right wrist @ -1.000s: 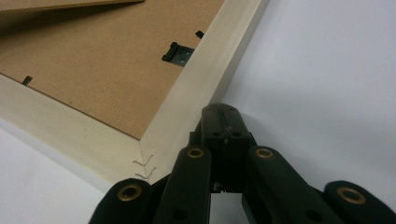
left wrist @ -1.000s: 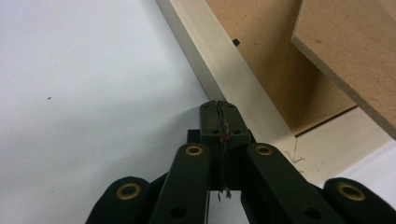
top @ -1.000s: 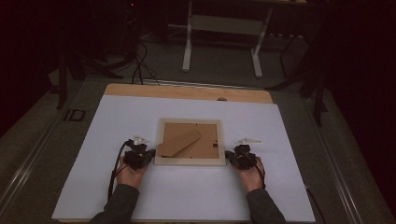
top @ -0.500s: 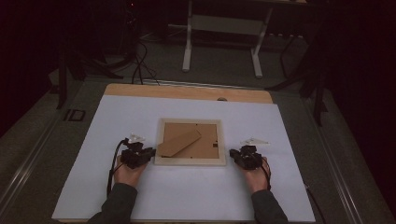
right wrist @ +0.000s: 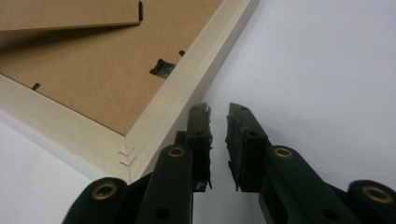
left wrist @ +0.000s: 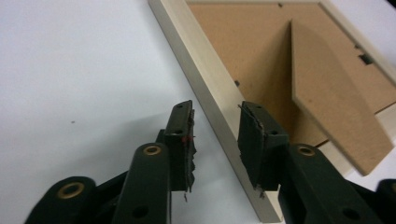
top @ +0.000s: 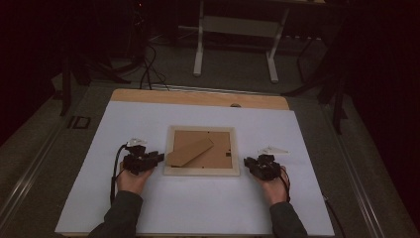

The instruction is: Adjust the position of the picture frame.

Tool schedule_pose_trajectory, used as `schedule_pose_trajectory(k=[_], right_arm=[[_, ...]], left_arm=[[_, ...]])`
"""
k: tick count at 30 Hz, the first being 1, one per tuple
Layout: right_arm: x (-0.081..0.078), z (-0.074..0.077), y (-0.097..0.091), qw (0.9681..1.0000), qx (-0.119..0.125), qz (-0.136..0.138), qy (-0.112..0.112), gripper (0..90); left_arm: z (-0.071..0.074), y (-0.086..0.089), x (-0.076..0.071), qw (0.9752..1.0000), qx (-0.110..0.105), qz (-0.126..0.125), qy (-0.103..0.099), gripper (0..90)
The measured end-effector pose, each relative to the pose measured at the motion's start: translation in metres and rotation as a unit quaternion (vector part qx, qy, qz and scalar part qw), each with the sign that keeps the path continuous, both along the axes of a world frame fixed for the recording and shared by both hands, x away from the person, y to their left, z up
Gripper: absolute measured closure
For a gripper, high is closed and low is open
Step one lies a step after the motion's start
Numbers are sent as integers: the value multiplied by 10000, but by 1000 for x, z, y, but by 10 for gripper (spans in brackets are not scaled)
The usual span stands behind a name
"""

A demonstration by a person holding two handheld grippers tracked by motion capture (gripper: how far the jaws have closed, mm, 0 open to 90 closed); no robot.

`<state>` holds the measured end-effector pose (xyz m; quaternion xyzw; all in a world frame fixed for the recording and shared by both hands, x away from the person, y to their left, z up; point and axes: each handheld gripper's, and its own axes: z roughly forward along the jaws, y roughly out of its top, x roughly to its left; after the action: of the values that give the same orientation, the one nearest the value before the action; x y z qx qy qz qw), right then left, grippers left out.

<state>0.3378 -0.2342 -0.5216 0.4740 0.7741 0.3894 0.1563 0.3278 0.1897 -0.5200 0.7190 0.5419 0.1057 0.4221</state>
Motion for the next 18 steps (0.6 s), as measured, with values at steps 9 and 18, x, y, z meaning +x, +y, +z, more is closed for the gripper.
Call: schedule_pose_trajectory(k=[9,18], right_arm=[[-2,0,0,9997,-228,3,-74,747],[-3,-2,-5,10000,-95,-3,-21,729]], left_arm=[[12,8,1,9998,-159,126,-80,564],[21,11,-5,9990,-255,219,-281,457]])
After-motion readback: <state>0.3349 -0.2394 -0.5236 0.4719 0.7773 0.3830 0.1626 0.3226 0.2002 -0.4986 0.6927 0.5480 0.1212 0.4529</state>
